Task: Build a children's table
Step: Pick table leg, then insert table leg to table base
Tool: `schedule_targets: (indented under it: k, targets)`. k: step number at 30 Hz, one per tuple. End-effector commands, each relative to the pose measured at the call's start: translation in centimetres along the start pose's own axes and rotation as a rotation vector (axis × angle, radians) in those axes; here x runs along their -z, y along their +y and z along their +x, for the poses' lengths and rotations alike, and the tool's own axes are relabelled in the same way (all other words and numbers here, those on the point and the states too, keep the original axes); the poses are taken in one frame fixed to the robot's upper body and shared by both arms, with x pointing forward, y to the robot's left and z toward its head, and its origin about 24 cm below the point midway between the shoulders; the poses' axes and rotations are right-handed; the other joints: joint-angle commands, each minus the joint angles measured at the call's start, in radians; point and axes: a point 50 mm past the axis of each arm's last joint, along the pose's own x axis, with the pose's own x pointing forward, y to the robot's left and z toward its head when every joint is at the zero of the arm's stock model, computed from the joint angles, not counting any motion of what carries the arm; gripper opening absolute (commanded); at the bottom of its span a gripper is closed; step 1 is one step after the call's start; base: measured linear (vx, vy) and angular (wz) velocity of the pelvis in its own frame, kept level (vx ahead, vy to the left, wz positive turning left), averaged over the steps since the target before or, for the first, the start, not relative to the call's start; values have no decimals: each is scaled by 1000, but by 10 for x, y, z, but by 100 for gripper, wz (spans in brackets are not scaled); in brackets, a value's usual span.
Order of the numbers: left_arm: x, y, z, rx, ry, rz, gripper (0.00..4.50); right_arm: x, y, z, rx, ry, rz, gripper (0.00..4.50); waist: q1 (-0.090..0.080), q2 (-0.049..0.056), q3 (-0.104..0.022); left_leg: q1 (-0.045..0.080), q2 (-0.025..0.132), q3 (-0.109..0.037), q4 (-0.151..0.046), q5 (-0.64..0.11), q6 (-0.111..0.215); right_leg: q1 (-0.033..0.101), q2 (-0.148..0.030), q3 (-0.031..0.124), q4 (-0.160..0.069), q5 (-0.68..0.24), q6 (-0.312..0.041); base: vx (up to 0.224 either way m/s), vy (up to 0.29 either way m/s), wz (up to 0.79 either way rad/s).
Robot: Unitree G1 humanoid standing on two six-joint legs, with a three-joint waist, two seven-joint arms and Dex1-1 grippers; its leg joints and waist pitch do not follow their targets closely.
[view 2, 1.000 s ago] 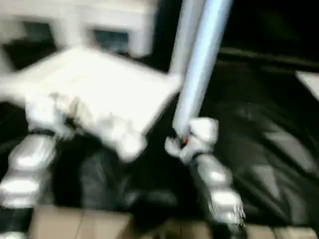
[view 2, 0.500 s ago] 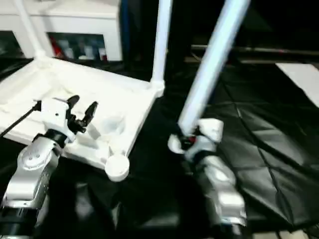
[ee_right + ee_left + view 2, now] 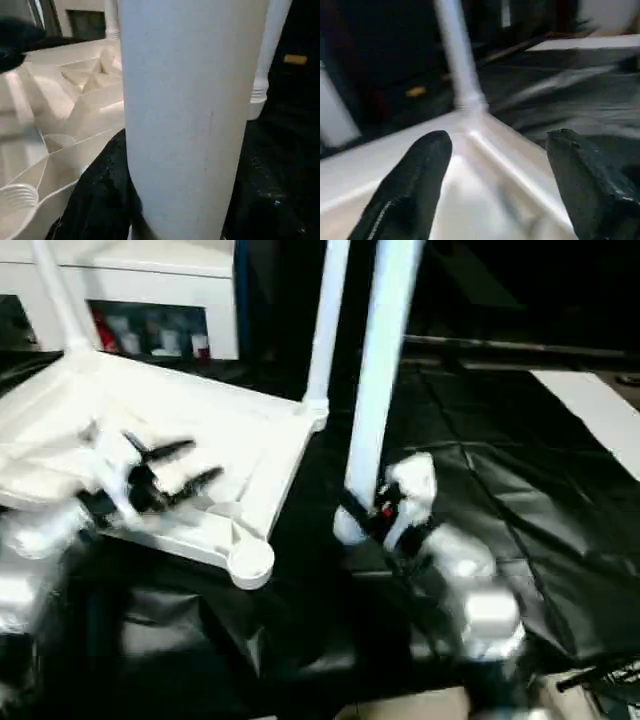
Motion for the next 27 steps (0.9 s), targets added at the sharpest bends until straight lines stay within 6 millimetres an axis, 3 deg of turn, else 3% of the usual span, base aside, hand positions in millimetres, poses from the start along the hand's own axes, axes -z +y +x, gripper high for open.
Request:
schedule_targets:
  k: [1, 2, 4, 6, 8, 10, 11, 13, 14, 15, 16, 17, 18, 19, 20, 21, 22, 23, 24, 25, 26, 27]
  targets:
    - [2, 16, 1, -152, 34, 38, 382, -6, -10, -1, 29, -16, 6, 191, 3, 6, -53, 50, 65, -32, -70, -604, -99, -3, -104, 52, -107, -407, -99, 0, 0, 0]
    - [6, 25, 4, -293, 63, -53, 394, -8, -15, 1, 77, -22, 7, 191, 2, 5, -58, 43, 69, -31, -74, -566, -99, 6, -100, 47, -94, -365, -105, 0, 0, 0]
    - [7, 25, 4, -375, 13, -129, 394, -7, -17, 2, 115, -36, 25, 191, 5, 8, -59, 45, 73, -28, -76, -547, -92, 2, -96, 46, -93, -298, -122, 0, 0, 0]
    - [7, 25, 2, -412, -21, -156, 394, -6, -16, 2, 124, -43, 41, 191, 6, 4, -59, 49, 72, -23, -74, -563, -85, -1, -94, 46, -96, -286, -131, 0, 0, 0]
    - [21, 14, -4, -527, -33, -198, 394, 1, -12, 2, 161, -74, 117, 191, 3, -2, -61, 41, 73, -22, -74, -562, -76, 4, -97, 45, -98, -305, -118, 0, 0, 0]
    - [25, 5, -6, -541, -34, -227, 394, 4, -8, 3, 173, -84, 138, 191, 5, -2, -62, 47, 75, -16, -71, -563, -67, -4, -98, 47, -104, -312, -111, 0, 0, 0]
    - [27, 0, -8, -552, -33, -234, 394, 7, -5, 4, 171, -83, 135, 191, 5, -3, -63, 44, 74, -15, -70, -556, -63, -3, -96, 47, -105, -319, -105, 0, 0, 0]
    - [29, -8, -13, -573, -21, -208, 394, 11, 1, 5, 166, -72, 117, 191, 7, 2, -64, 40, 77, -14, -73, -532, -60, -3, -94, 48, -103, -278, -102, 0, 0, 0]
    - [29, -13, -16, -581, -6, -183, 394, 13, 6, 6, 152, -67, 122, 191, 18, -11, -60, -23, 48, -46, -93, -526, -5, 40, -105, 2, -91, -266, -107, 0, 0, 0]
    - [29, -14, -17, -582, -2, -174, 394, 14, 8, 6, 146, -66, 124, 191, 12, 11, -64, -24, 50, -57, -106, -540, 7, 43, -89, -18, -87, -269, -102, 0, 0, 0]
    - [29, -16, -19, -585, 4, -162, 394, 15, 11, 7, 136, -66, 128, 191, 1, 21, -75, -2, 59, -90, -97, -572, 8, 31, -79, -37, -77, -176, -133, 24, -42, 36]
    - [29, -18, -21, -603, 5, -152, 394, 17, 16, 8, 117, -59, 115, 191, -4, 36, -80, 6, 68, -116, -100, -584, 2, 32, -65, -46, -59, -103, -160, 45, -73, 47]
    - [28, -19, -23, -623, 4, -150, 394, 18, 22, 9, 97, -56, 106, 191, -31, 54, -68, 8, 90, -214, -144, -677, -11, 33, -7, -57, 6, -63, -166, 45, -73, 47]
    - [28, -20, -24, -637, 3, -153, 394, 19, 25, 10, 85, -54, 100, 191, -31, 55, -63, 18, 91, -247, -157, -723, -18, 24, 5, -48, 27, -103, -168, 27, -103, 40]
    - [26, -21, -24, -647, 3, -141, 394, 19, 29, 11, 75, -62, 94, 191, -27, 58, -64, 35, 79, -297, -170, -778, -33, 5, 21, -24, 62, -154, -188, 15, -147, 55]
    - [26, -22, -23, -648, 3, -145, 394, 19, 29, 11, 74, -63, 94, 191, -18, 58, -61, 27, 68, -305, -179, -810, -46, 3, 27, -15, 78, -157, -206, 15, -147, 55]
    - [27, -24, -22, -648, 0, -190, 394, 19, 30, 10, 71, -69, 98, 191, -12, 53, -66, 4, 9, -304, -186, -791, -48, 19, 26, 11, 64, -158, -241, 5, -225, 67]
    - [30, -28, -20, -643, 12, -283, 394, 20, 31, 8, 72, -77, 126, 191, 8, 12, -60, -34, -81, -243, -109, -661, -22, 25, -49, 58, -59, -240, -311, 10, -239, 75]
    - [30, -28, -20, -643, 13, -283, 394, 20, 31, 8, 73, -78, 130, 191, 19, -20, -51, -14, -115, -181, 44, -536, -14, -12, -137, 58, -162, -383, -333, 10, -239, 75]
    - [30, -30, -20, -635, 32, -266, 394, 22, 29, 4, 87, -95, 196, 191, 21, -30, -36, -13, -65, -91, 157, -265, 15, 22, -139, 126, -180, -618, -207, 39, -215, 46]
    - [30, -31, -21, -633, 37, -251, 394, 23, 28, 3, 96, -94, 207, 191, 71, -27, -22, -52, -36, -87, 135, -180, 29, 74, -171, 184, -166, -597, 22, 43, -204, 9]
    - [29, -32, -21, -626, 44, -228, 394, 24, 27, 2, 109, -90, 199, 191, 85, -40, -35, -46, -29, -91, 136, -192, 46, 79, -178, 199, -149, -576, 104, 43, -204, 9]
